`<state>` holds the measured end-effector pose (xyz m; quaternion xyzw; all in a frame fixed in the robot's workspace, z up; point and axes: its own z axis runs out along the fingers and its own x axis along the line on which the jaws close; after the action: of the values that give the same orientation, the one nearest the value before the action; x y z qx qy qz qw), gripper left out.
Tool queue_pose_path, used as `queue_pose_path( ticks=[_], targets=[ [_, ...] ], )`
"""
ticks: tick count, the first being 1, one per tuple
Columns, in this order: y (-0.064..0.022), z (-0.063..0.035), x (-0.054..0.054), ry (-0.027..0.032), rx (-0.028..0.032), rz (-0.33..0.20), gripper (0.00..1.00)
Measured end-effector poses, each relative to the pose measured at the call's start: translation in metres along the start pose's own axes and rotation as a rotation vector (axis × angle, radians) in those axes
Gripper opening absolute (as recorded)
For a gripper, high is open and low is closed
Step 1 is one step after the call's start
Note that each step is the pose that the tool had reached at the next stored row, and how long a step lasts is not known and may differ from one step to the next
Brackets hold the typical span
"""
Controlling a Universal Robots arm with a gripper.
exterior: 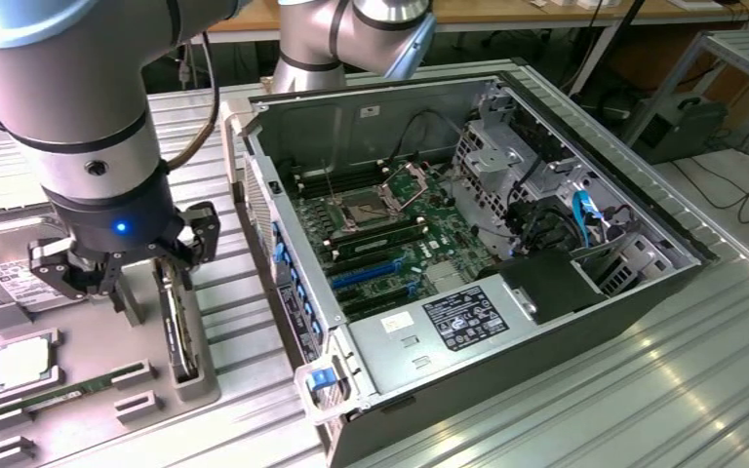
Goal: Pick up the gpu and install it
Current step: 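Pick up the gpu and move the gpu toward the slot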
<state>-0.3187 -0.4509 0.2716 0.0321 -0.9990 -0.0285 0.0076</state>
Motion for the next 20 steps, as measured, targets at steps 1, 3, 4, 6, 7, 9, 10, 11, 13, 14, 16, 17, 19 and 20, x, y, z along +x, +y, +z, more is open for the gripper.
queue_pose_path(
  ticks=[1, 3, 4, 6, 7, 9, 10, 11, 13, 14, 16, 17, 19, 20],
  targets=[
    [-0.0002, 0.002, 0.0, 0.0, 0.0, 0.0, 0.66],
    [-0.0009, 0.0065, 0.0, 0.0, 0.0, 0.0, 0.66],
    [-0.0016, 0.0079, 0.0, -0.0001, 0.0, 0.0, 0.66],
    [-0.0037, 0.0096, 0.0, 0.0001, 0.0001, 0.0, 0.66],
    [-0.0051, 0.0103, 0.0, 0.0001, 0.0001, 0.0, 0.66],
    [-0.0066, 0.0126, 0.0, -0.0001, -0.0001, 0.0, 0.66],
    [-0.007, 0.014, 0.0, -0.0001, -0.0001, 0.0, 0.66],
    [-0.0071, 0.0155, 0.0, 0.0, 0.0, 0.0, 0.66],
    [-0.0074, 0.0191, 0.0, -0.0001, -0.0001, 0.001, 0.66],
    [-0.0075, 0.0208, 0.0, -0.0001, 0.0, 0.002, 0.66],
    [-0.0078, 0.0247, -0.001, -0.0003, -0.0001, 0.004, 0.66],
    [-0.0079, 0.0264, -0.001, -0.0003, 0.0, 0.004, 0.66],
    [-0.0083, 0.0298, -0.003, -0.0003, 0.0, 0.007, 0.66],
    [-0.0084, 0.0312, -0.005, -0.0003, 0.0, 0.008, 0.66]
  ],
)
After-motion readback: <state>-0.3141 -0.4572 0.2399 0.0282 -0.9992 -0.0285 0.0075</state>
